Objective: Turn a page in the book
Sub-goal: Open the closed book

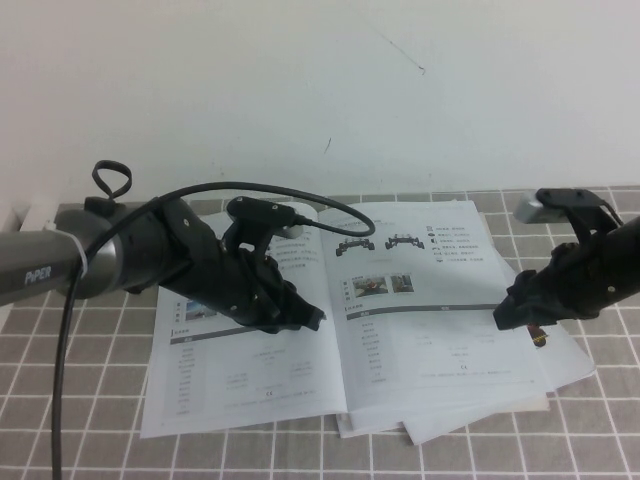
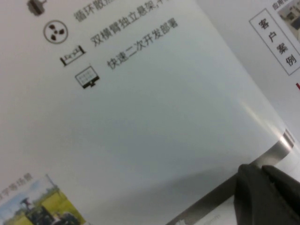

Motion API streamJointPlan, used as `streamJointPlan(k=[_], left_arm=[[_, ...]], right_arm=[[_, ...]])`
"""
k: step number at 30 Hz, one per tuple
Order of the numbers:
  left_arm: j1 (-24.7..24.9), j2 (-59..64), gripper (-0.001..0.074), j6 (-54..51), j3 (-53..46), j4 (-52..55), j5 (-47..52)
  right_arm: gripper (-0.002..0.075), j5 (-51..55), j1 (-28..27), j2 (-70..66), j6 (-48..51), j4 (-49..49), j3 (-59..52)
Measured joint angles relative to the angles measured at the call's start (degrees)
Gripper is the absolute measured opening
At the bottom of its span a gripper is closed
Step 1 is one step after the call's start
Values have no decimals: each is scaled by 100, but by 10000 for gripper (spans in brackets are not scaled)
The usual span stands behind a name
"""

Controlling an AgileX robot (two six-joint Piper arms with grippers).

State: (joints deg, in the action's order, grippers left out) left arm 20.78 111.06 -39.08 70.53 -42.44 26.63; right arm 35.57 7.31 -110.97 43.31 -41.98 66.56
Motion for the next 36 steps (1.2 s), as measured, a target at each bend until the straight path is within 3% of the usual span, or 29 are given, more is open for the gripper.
streamJointPlan(k=[19,36], left_arm=[[0,229,-4,0,19,-55,202],[0,229,-4,0,19,-76,275]], right_arm=[[374,66,-10,-394,211,-346,100],[375,1225,0,-530,247,-643,949]])
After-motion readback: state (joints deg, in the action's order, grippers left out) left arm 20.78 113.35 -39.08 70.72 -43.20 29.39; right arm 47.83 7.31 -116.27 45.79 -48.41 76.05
